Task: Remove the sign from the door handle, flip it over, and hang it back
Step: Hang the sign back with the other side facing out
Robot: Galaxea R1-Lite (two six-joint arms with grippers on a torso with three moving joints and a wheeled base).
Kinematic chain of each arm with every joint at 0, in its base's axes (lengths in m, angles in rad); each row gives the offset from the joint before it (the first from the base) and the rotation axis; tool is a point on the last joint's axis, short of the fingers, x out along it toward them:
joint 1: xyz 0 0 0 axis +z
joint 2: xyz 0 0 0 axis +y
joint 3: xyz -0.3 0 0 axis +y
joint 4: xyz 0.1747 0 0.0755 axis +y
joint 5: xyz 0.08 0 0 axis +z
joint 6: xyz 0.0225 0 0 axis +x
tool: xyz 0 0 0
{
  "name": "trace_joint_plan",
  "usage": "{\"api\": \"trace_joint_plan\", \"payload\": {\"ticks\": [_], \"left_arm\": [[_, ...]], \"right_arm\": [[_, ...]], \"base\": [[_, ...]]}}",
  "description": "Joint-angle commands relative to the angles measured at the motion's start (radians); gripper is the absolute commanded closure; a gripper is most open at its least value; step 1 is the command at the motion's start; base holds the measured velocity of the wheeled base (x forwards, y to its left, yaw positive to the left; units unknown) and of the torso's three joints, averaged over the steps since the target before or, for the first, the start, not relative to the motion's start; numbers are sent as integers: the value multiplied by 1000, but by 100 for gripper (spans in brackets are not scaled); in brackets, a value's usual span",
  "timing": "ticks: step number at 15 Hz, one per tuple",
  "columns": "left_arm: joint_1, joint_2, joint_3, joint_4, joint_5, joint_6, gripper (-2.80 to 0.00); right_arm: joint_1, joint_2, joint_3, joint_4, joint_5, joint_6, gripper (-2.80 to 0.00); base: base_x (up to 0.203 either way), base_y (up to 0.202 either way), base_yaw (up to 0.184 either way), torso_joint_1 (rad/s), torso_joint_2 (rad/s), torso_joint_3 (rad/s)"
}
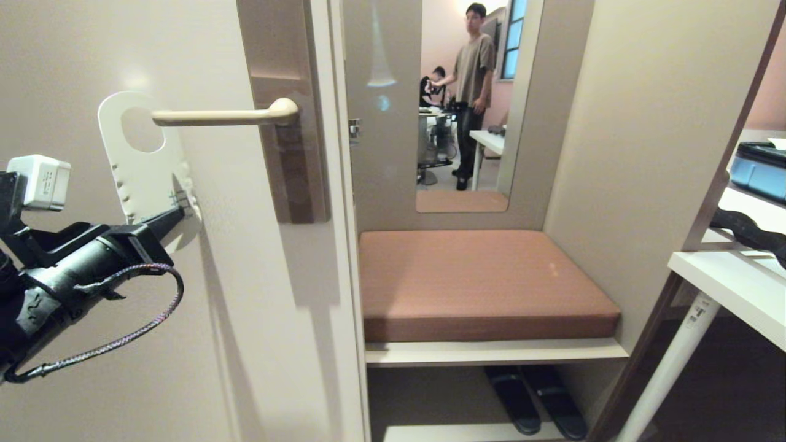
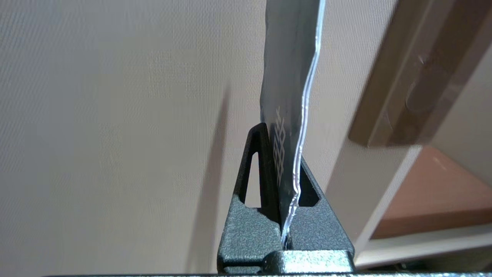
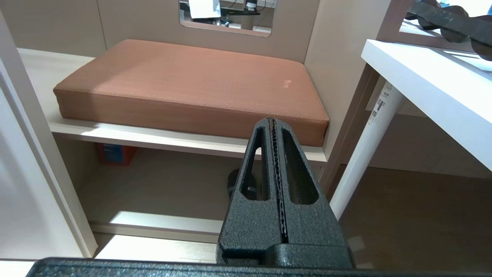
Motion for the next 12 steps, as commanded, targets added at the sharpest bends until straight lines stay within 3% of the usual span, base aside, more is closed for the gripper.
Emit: {"api": "trace_joint_plan", "payload": {"ticks": [1, 6, 12], "left_arm": [[-12, 38, -43, -5, -1, 0, 0], [-80, 44, -65, -4, 4, 4, 0], [-98, 22, -46, -4, 6, 25, 0]], "right_arm": [[0, 0, 0, 0, 0, -1, 0], [0, 0, 0, 0, 0, -1, 0], [0, 0, 0, 0, 0, -1, 0]], "base": [[0, 0, 0, 0, 0, 0], [0, 0, 0, 0, 0, 0], [0, 0, 0, 0, 0, 0]]}}
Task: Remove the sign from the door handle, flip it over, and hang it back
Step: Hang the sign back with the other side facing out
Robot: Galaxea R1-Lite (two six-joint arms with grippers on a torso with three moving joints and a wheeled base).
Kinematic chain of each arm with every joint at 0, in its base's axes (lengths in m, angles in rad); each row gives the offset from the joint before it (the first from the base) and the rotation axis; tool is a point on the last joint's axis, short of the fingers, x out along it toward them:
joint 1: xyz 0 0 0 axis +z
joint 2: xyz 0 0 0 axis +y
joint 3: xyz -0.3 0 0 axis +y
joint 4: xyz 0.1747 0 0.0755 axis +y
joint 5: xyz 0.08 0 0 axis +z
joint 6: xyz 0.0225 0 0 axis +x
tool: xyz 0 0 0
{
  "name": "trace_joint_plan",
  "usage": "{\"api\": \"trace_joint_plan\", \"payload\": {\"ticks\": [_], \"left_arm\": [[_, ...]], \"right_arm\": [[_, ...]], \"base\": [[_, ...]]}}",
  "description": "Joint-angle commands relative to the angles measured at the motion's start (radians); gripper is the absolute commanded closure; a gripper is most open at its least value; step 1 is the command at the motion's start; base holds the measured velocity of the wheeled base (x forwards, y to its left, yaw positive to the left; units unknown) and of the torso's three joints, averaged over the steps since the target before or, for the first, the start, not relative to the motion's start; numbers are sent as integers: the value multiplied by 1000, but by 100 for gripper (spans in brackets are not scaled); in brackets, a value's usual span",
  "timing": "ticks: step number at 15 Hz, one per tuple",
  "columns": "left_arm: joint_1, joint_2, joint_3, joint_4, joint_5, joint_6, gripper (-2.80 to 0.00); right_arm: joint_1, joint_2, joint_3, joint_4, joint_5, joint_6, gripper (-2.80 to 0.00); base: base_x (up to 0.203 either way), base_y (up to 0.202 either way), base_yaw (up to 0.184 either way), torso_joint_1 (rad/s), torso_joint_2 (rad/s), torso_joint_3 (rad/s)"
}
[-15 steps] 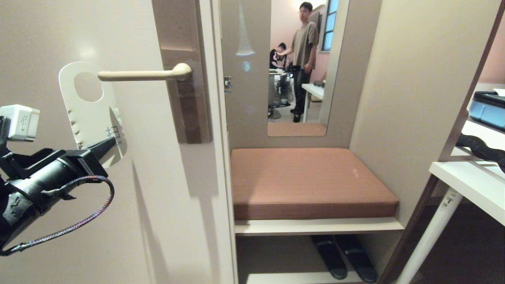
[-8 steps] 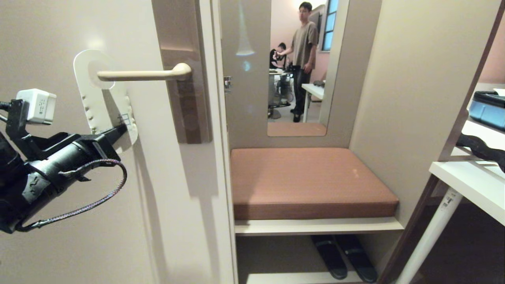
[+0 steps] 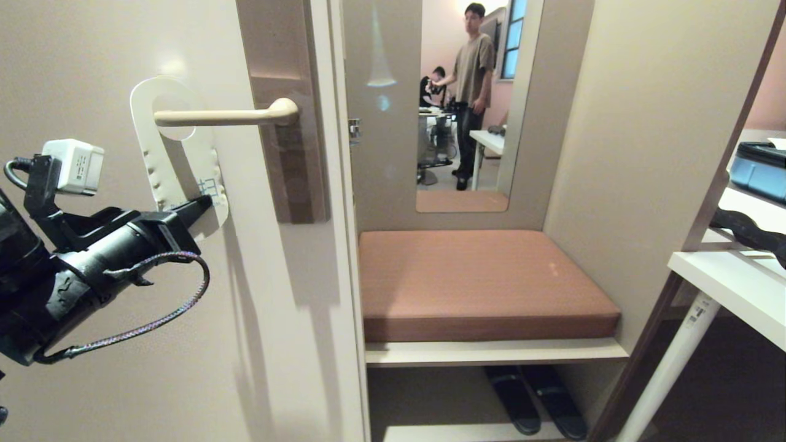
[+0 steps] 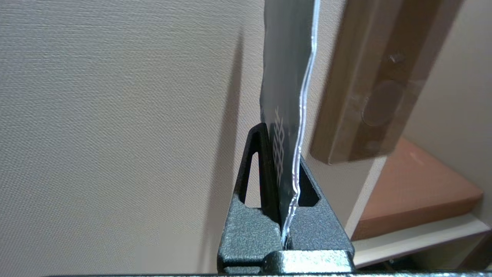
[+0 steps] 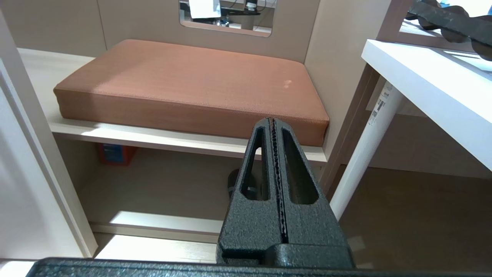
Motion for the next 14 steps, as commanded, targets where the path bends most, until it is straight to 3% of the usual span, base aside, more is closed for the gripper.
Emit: {"api": "trace_joint_plan", "payload": {"ticks": [1, 5, 9, 14], "left_arm": [[-21, -23, 21, -6, -1, 14, 0], [-74, -66, 83, -7, 1, 44, 0], [-105, -73, 88, -6, 5, 47, 0], [-199, -44, 80, -7, 41, 59, 0]], "right_arm": [[0, 0, 0, 0, 0, -1, 0], [0, 0, 0, 0, 0, -1, 0], [0, 0, 0, 0, 0, -1, 0], [0, 0, 0, 0, 0, -1, 0]], "base": [[0, 0, 0, 0, 0, 0], [0, 0, 0, 0, 0, 0], [0, 0, 0, 0, 0, 0], [0, 0, 0, 0, 0, 0]]}}
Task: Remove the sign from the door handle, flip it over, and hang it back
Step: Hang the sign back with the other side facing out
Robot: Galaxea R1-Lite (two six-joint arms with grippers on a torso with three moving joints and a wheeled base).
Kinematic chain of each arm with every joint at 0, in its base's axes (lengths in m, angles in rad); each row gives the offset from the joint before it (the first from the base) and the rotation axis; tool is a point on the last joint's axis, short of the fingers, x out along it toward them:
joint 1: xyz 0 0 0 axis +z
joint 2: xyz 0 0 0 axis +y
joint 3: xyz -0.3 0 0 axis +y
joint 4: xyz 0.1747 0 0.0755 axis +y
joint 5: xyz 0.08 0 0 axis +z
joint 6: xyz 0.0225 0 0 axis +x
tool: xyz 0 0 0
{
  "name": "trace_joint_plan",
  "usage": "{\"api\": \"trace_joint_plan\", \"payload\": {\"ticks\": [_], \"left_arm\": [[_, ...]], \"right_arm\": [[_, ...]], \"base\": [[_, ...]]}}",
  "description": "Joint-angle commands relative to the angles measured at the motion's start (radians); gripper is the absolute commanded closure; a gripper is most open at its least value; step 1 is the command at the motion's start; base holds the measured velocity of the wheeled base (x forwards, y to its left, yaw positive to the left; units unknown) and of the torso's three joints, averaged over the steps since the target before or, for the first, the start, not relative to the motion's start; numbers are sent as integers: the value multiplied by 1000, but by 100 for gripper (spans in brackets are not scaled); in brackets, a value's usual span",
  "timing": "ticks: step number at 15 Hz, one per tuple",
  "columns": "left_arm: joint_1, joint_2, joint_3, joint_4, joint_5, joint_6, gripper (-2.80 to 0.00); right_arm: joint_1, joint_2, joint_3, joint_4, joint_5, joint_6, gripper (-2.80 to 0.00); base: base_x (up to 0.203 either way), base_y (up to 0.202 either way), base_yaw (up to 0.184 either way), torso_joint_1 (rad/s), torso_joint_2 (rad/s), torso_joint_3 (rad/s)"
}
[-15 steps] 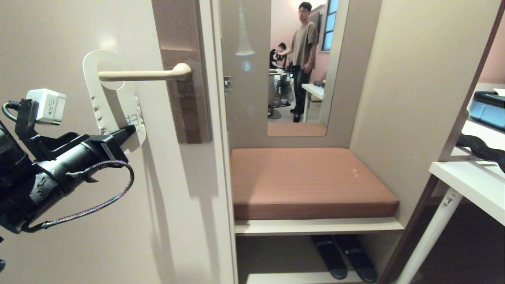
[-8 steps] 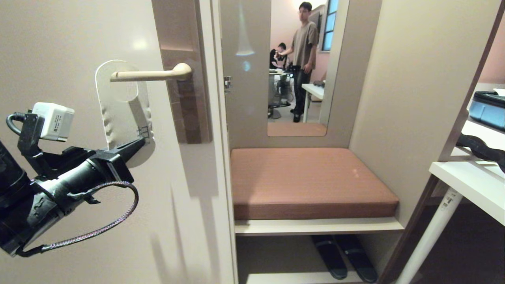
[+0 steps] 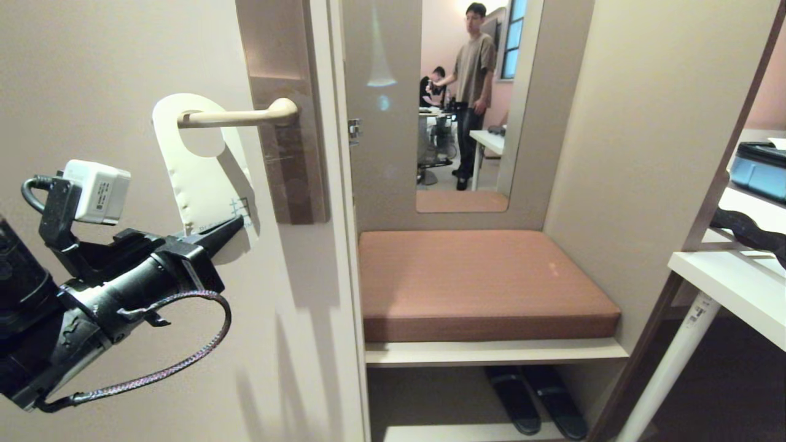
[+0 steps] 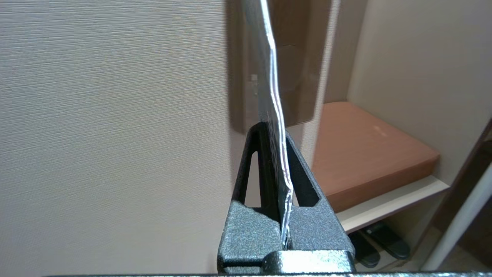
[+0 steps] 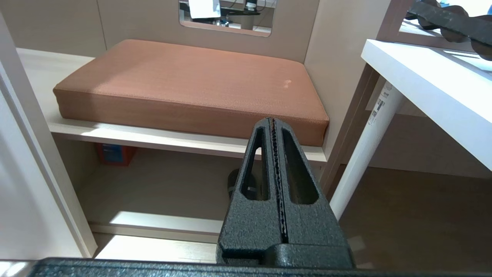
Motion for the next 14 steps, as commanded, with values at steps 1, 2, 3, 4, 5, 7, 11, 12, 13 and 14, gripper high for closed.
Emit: {"api": "trace_joint_plan", "payload": {"ticks": [1, 2, 3, 4, 5, 7, 11, 12, 13, 14], "left_arm": [[-17, 27, -5, -2, 1, 1, 0], [-17, 38, -11, -3, 1, 1, 0], [-18, 47, -17, -3, 1, 1, 0], [-18, 59, -20, -3, 1, 1, 0], [-17, 68, -27, -3, 1, 1, 0], [-17, 90, -55, -16, 1, 1, 0], [-17, 104, -97, -21, 1, 0, 0], [-17, 104, -99, -22, 1, 0, 0], [-17, 104, -99, -22, 1, 0, 0], [-17, 104, -99, -22, 1, 0, 0]], "right_arm": [[0, 0, 0, 0, 0, -1, 0], [0, 0, 0, 0, 0, -1, 0], [0, 0, 0, 0, 0, -1, 0], [0, 0, 0, 0, 0, -1, 0], [0, 0, 0, 0, 0, -1, 0], [0, 0, 0, 0, 0, -1, 0], [0, 0, 0, 0, 0, -1, 0], [0, 0, 0, 0, 0, -1, 0], [0, 0, 0, 0, 0, -1, 0], [0, 0, 0, 0, 0, -1, 0]], "base": [[0, 0, 0, 0, 0, 0], [0, 0, 0, 0, 0, 0], [0, 0, 0, 0, 0, 0], [0, 0, 0, 0, 0, 0], [0, 0, 0, 0, 0, 0], [0, 0, 0, 0, 0, 0], [0, 0, 0, 0, 0, 0], [0, 0, 0, 0, 0, 0], [0, 0, 0, 0, 0, 0], [0, 0, 0, 0, 0, 0]]}}
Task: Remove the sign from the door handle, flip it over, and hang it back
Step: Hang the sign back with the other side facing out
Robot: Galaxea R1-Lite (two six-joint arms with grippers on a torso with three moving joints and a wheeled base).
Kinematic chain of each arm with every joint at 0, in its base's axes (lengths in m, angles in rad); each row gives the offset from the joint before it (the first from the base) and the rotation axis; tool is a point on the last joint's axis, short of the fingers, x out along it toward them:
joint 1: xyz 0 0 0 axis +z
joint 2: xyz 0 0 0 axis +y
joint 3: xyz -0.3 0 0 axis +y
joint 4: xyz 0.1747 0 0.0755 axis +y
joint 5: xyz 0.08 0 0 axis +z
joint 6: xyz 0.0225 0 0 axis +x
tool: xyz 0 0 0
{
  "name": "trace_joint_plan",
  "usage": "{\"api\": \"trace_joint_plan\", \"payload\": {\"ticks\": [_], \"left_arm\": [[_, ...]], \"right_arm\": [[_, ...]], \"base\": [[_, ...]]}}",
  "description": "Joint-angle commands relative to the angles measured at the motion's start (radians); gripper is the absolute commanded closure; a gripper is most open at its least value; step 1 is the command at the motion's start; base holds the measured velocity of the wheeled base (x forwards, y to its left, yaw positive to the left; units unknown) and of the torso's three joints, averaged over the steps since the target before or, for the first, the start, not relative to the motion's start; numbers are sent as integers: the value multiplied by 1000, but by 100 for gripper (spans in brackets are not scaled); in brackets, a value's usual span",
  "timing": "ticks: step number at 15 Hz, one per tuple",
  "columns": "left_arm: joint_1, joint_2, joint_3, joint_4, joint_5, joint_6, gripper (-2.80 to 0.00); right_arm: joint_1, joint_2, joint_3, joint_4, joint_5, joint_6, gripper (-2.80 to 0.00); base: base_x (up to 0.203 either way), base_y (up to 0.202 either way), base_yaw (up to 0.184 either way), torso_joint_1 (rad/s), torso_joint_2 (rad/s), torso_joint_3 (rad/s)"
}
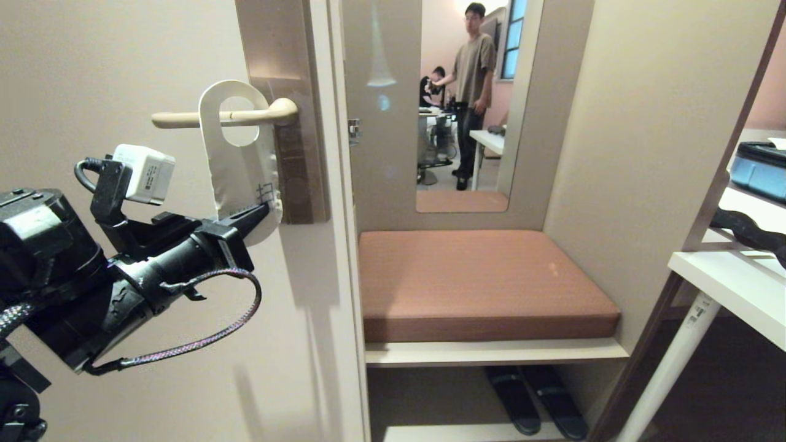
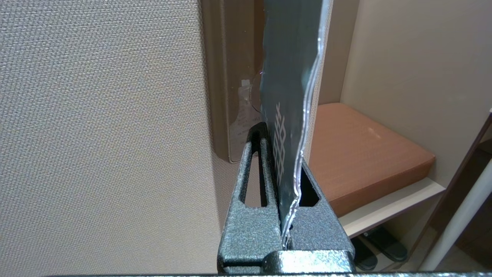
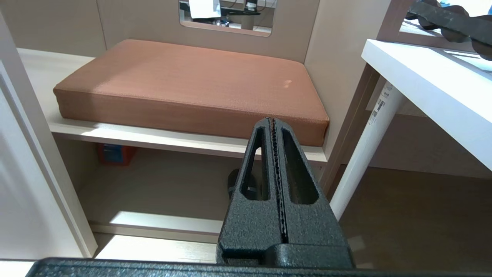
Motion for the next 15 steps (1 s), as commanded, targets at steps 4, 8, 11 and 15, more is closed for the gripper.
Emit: {"api": "trace_joint_plan", "payload": {"ticks": [4, 8, 11, 15], "left_arm": [[-2, -1, 2, -8, 0, -1, 0], [-25, -1, 4, -8, 0, -1, 0], [-25, -3, 5, -8, 0, -1, 0], [-25, -6, 7, -8, 2, 0, 0]], "right_arm": [[0, 0, 0, 0, 0, -1, 0], [0, 0, 0, 0, 0, -1, 0], [0, 0, 0, 0, 0, -1, 0], [0, 0, 0, 0, 0, -1, 0]], "base": [[0, 0, 0, 0, 0, 0], [0, 0, 0, 0, 0, 0], [0, 0, 0, 0, 0, 0], [0, 0, 0, 0, 0, 0]]}}
